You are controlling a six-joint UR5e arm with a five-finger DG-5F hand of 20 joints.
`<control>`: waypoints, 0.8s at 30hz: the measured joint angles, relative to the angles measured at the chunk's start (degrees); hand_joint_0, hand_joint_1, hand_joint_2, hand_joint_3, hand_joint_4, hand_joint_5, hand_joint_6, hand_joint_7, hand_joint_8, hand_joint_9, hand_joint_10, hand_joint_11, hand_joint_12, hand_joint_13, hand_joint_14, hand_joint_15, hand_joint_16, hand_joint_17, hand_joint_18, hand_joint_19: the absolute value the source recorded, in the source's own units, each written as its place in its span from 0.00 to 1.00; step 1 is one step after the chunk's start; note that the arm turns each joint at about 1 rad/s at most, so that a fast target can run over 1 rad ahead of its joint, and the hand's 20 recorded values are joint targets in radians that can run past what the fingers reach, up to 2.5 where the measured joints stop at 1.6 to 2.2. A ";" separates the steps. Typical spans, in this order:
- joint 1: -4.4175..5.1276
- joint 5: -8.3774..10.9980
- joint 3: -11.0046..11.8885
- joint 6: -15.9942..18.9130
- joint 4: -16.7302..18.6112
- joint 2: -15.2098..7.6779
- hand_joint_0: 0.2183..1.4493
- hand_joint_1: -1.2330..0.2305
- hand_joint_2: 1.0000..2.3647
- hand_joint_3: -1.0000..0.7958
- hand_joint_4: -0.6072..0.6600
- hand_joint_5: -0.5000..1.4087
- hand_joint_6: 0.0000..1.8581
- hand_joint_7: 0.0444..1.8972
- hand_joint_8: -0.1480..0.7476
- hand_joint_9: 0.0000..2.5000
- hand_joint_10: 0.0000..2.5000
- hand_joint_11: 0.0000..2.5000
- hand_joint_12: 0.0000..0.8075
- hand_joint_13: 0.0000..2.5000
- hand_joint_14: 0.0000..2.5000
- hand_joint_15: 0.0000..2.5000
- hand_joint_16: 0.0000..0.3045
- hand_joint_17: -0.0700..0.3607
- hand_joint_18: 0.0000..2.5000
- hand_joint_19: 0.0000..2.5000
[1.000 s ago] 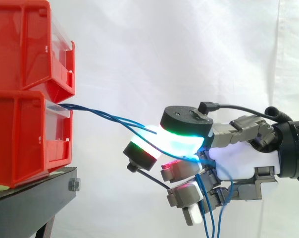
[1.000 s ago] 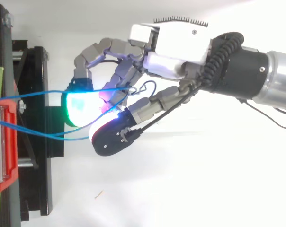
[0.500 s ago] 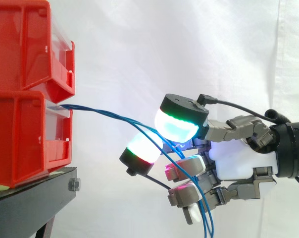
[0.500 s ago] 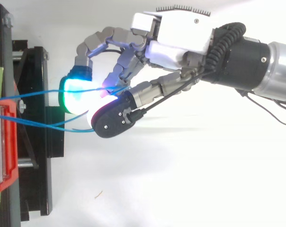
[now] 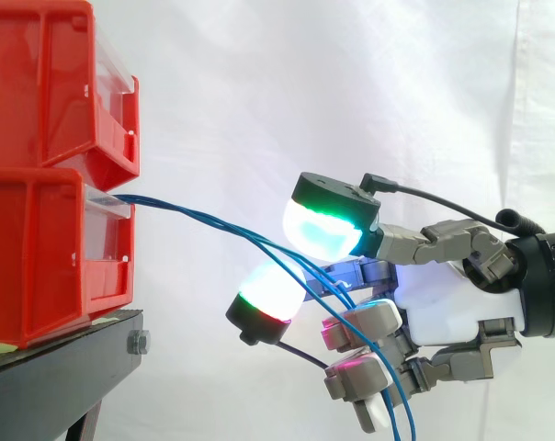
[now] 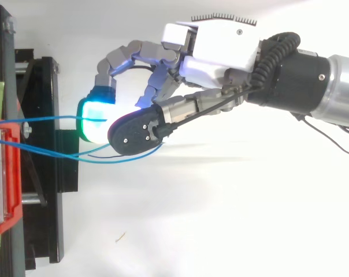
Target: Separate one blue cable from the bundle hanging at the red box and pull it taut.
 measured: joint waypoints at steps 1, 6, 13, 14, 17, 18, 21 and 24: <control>0.03 0.00 0.00 -0.02 0.02 0.00 0.29 0.42 0.00 0.28 0.50 0.20 0.41 0.51 0.43 0.52 0.00 0.63 0.41 0.46 0.01 0.53 0.15 0.41 0.37 0.35; 0.17 -0.01 0.00 -0.09 -0.06 0.05 0.31 0.39 0.00 0.33 0.50 0.20 0.42 0.49 0.46 0.53 0.03 0.61 0.45 0.48 0.01 0.52 0.17 0.43 0.40 0.34; 0.21 -0.60 0.00 -0.32 -0.23 0.64 0.30 0.33 0.00 0.43 0.52 0.19 0.44 0.46 0.52 0.51 0.13 0.53 0.52 0.49 0.01 0.51 0.20 0.48 0.43 0.31; 0.20 -0.64 0.00 -0.46 -0.34 0.86 0.30 0.33 0.00 0.43 0.52 0.19 0.44 0.46 0.52 0.50 0.14 0.53 0.52 0.49 0.01 0.51 0.20 0.48 0.43 0.32; 0.16 -0.65 0.00 -1.12 -1.48 2.02 0.32 0.29 0.00 0.44 0.53 0.18 0.46 0.45 0.51 0.50 0.12 0.55 0.50 0.48 0.01 0.51 0.19 0.47 0.42 0.32; 0.19 -0.64 0.00 -1.29 -1.99 2.38 0.32 0.28 0.00 0.43 0.53 0.18 0.46 0.44 0.50 0.49 0.12 0.55 0.49 0.48 0.01 0.51 0.19 0.47 0.41 0.32; 0.21 -0.51 0.00 -1.60 -3.55 3.10 0.34 0.26 0.01 0.42 0.51 0.17 0.46 0.43 0.46 0.48 0.09 0.57 0.45 0.47 0.01 0.51 0.18 0.44 0.40 0.32; 0.25 -0.25 -0.02 -1.68 -4.45 3.34 0.35 0.25 0.01 0.41 0.49 0.17 0.46 0.44 0.44 0.47 0.06 0.59 0.42 0.46 0.01 0.51 0.16 0.42 0.38 0.33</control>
